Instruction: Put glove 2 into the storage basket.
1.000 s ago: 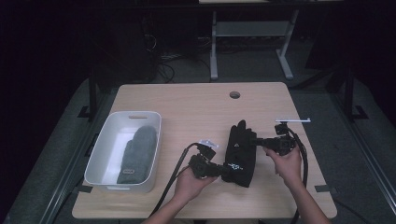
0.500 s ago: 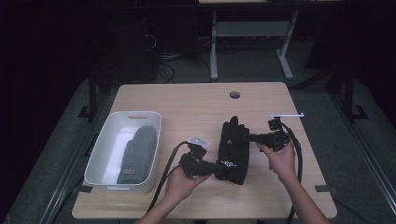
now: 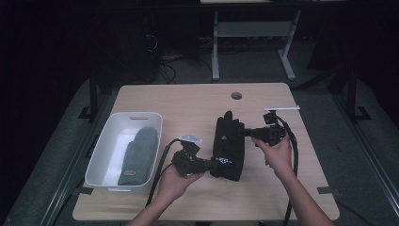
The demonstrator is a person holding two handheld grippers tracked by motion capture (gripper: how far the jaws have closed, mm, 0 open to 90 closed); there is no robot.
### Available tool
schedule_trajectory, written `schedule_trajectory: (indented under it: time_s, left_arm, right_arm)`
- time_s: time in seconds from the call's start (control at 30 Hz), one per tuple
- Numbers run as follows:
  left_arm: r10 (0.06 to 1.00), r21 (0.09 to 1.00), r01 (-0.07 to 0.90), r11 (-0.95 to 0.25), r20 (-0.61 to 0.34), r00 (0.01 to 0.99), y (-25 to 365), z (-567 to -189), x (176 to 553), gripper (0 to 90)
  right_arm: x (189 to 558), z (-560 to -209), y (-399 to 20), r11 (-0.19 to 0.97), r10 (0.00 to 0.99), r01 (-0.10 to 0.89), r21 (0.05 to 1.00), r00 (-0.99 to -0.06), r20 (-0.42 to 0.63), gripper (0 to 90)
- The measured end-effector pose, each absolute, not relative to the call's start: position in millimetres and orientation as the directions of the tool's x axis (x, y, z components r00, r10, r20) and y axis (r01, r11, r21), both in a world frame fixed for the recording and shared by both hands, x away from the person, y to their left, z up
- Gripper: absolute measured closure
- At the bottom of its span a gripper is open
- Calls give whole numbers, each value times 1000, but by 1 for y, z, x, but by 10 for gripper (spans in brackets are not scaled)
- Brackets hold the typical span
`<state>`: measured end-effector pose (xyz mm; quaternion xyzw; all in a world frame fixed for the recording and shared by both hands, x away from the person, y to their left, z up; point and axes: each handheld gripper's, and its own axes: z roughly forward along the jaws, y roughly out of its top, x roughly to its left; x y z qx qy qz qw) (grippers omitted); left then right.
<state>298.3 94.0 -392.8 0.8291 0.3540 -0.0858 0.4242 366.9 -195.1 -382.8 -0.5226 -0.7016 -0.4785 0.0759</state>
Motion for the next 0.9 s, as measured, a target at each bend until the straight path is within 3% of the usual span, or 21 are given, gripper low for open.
schedule_trajectory:
  time_s: [0.9]
  left_arm:
    - [531, 669, 651, -359, -427, 732, 128, -369, 297, 795]
  right_arm:
    - [379, -361, -161, 15, 625, 798, 603, -479, 617, 762]
